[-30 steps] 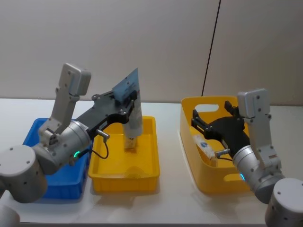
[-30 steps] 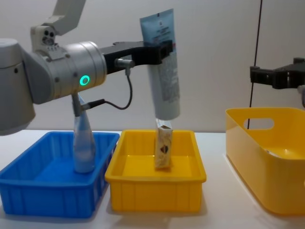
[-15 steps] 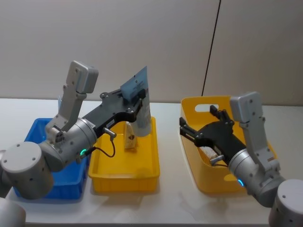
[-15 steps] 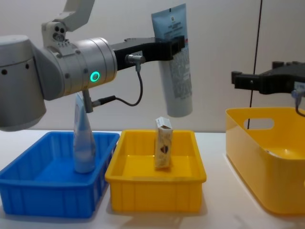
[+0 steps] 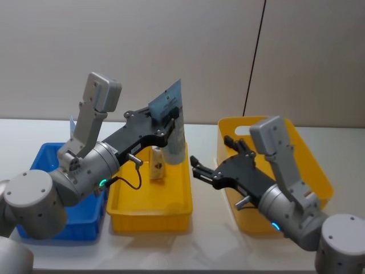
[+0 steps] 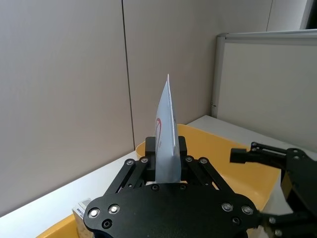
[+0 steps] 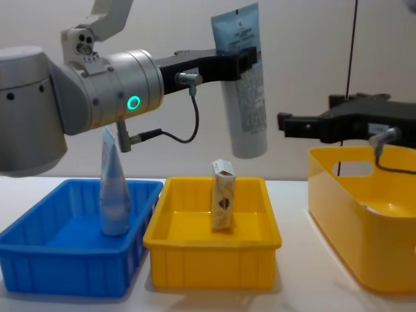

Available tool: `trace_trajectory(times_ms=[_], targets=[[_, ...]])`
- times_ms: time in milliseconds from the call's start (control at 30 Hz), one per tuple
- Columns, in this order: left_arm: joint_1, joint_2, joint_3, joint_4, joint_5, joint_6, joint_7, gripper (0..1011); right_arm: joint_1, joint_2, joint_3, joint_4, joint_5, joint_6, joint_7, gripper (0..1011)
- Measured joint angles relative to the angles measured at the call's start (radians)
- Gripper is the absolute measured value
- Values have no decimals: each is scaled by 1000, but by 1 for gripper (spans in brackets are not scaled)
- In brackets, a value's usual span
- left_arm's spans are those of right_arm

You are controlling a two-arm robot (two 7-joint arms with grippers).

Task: Bimanual collaborative sorting of washing and personal care products

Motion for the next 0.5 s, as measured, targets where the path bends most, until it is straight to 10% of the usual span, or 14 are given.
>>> trace_trajectory(times_ms=[500], targets=[[-2,-1,2,2,-2,-1,-3,202,83,-15,-71,101,-30,-4,16,1004]])
